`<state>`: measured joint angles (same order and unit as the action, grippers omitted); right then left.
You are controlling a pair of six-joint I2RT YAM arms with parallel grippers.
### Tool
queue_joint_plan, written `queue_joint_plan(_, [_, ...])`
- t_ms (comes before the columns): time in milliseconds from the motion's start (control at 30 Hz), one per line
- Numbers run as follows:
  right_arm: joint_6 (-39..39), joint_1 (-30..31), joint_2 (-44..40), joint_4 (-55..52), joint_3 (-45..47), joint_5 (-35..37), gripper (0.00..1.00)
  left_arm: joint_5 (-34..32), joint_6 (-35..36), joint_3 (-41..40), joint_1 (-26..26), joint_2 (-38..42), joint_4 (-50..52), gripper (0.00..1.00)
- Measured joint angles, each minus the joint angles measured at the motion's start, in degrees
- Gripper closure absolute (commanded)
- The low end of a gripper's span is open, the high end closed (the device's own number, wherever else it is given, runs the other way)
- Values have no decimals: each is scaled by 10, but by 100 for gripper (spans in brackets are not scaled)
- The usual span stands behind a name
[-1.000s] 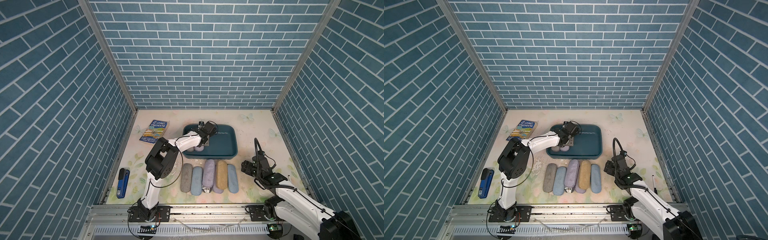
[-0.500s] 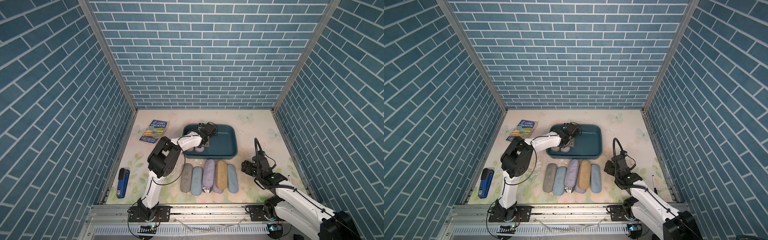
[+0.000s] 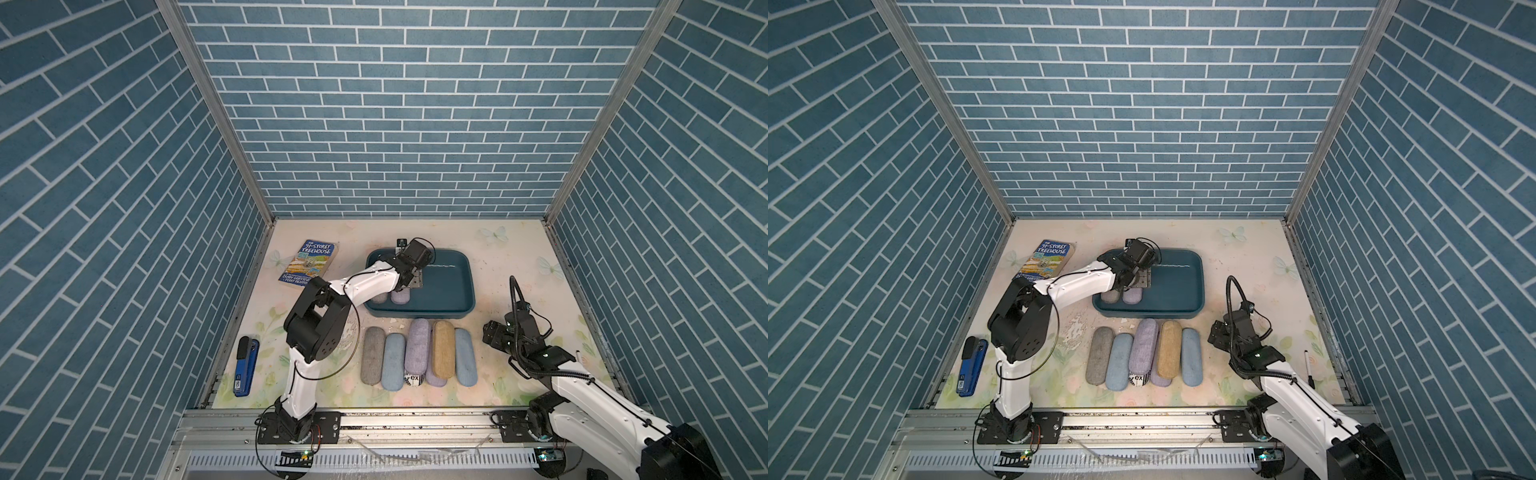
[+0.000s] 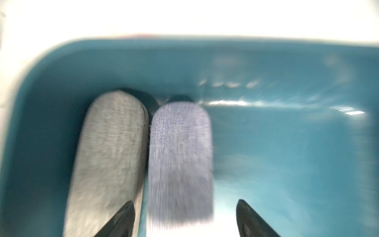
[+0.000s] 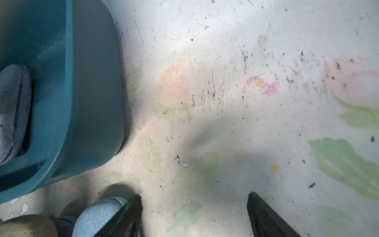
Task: Put the glasses cases into the storage boxes
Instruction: Place the glasses case in the storage box, then pick up the glasses case.
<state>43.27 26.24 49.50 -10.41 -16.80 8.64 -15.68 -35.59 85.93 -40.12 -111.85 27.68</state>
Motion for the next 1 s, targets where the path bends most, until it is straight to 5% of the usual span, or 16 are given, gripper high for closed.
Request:
queue_joint_plan(400, [0,0,10,2,0,0,18,18,-20,-183,-78,261,-3,21])
queue_joint_plan(667, [0,0,27,6,0,-3,18,73,-48,-254,-182,286,5,16])
queue_joint_plan(1000, [5,0,5,5,0,-3,19,122,-65,-323,-191,286,-27,13])
